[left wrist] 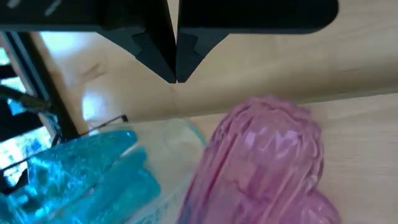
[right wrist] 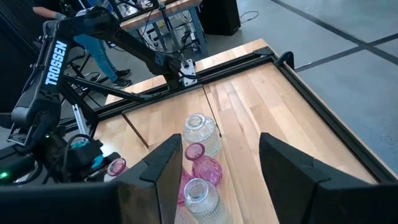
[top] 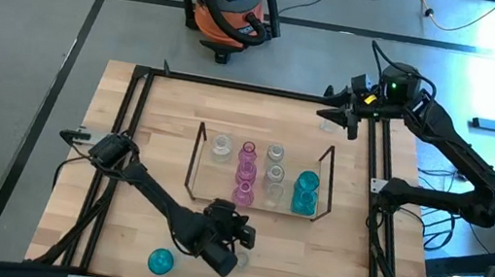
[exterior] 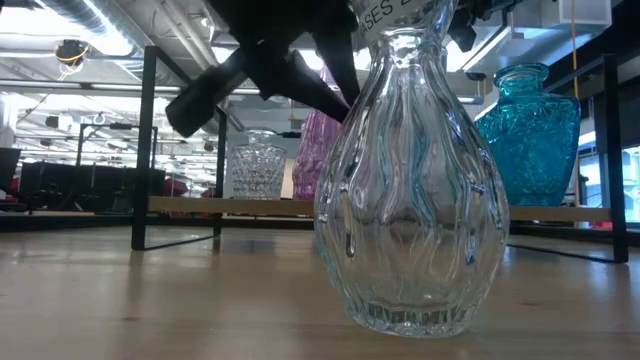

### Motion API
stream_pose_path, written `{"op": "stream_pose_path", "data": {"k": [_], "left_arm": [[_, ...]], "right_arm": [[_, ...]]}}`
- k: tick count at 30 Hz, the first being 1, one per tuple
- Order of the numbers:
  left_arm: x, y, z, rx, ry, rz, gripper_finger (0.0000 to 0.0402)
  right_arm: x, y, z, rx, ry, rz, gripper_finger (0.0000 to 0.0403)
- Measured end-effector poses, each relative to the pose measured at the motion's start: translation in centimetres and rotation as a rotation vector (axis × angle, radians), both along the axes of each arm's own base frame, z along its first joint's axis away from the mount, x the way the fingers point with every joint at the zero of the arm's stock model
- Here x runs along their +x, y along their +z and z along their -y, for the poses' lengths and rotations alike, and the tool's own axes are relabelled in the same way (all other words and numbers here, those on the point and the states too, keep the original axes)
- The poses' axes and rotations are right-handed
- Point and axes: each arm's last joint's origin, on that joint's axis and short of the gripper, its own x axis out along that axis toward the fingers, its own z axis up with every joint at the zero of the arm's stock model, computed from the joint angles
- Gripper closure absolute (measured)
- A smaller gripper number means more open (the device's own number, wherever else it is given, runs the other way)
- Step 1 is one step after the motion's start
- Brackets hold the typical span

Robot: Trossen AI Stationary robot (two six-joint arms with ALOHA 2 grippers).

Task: Sort vases onto shelf
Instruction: Put the violet vase aligned with the other violet vase on the shelf

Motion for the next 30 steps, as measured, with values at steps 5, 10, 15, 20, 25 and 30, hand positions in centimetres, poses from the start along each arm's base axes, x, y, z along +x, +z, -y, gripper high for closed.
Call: {"op": "stream_pose_path", "data": {"k": [5, 10, 15, 20, 25, 30], "left_arm": [[0.2, 0.0, -0.4, 0.006, -0.020, -0.029, 0.0401], [0.4, 0.0, -0.7, 0.031, -0.035, -0.051, 0.0401], [0.7, 0.0, -1.4, 0.058, -0.044, -0.075, 0.0401], [1.0, 0.0, -2.0, 0.073, -0.042, -0.089, 0.0401], [1.1, 0.0, -2.3, 0.087, -0.048, -0.102, 0.0401], [1.3, 0.0, -2.7, 0.104, -0.050, -0.113, 0.0401]], "right_arm": [[0.0, 0.0, 0.0, 0.000, -0.001, 0.000, 0.0217], [0.0, 0.0, 0.0, 0.003, -0.002, -0.005, 0.0217], [0.0, -0.2, 0.0, 0.011, -0.003, -0.015, 0.0217], [0.0, -0.2, 0.0, 0.014, -0.004, -0.017, 0.0217], [0.0, -0.2, 0.0, 0.016, -0.005, -0.016, 0.0217], [0.0, -0.2, 0.0, 0.016, -0.005, -0.016, 0.0217]]}}
